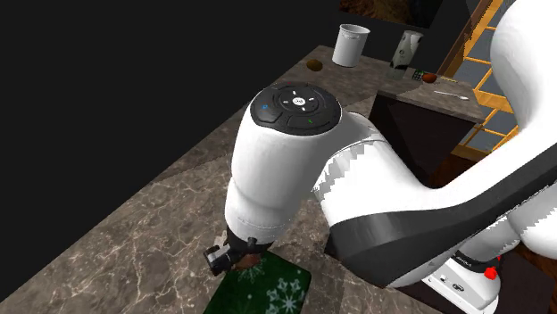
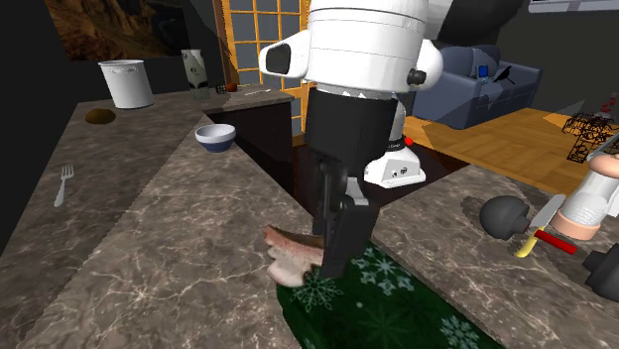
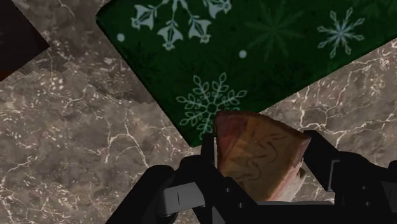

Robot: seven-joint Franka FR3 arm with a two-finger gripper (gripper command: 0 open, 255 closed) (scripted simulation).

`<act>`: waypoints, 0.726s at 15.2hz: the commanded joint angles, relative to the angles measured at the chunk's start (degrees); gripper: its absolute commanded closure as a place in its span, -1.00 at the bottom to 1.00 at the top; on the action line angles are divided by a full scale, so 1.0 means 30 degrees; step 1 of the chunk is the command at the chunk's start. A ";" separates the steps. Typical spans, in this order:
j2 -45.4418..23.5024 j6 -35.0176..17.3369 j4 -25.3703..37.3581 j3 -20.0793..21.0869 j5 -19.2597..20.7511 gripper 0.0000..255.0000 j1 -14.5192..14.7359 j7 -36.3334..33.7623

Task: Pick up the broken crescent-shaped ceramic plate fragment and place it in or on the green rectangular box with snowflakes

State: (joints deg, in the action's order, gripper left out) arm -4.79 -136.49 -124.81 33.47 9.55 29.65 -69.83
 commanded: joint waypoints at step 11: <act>-0.1478 -0.0128 0.0438 0.1337 0.2246 1.00 0.2636 -0.5483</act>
State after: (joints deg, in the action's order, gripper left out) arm -8.60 -136.21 -123.24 37.58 15.52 37.28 -85.47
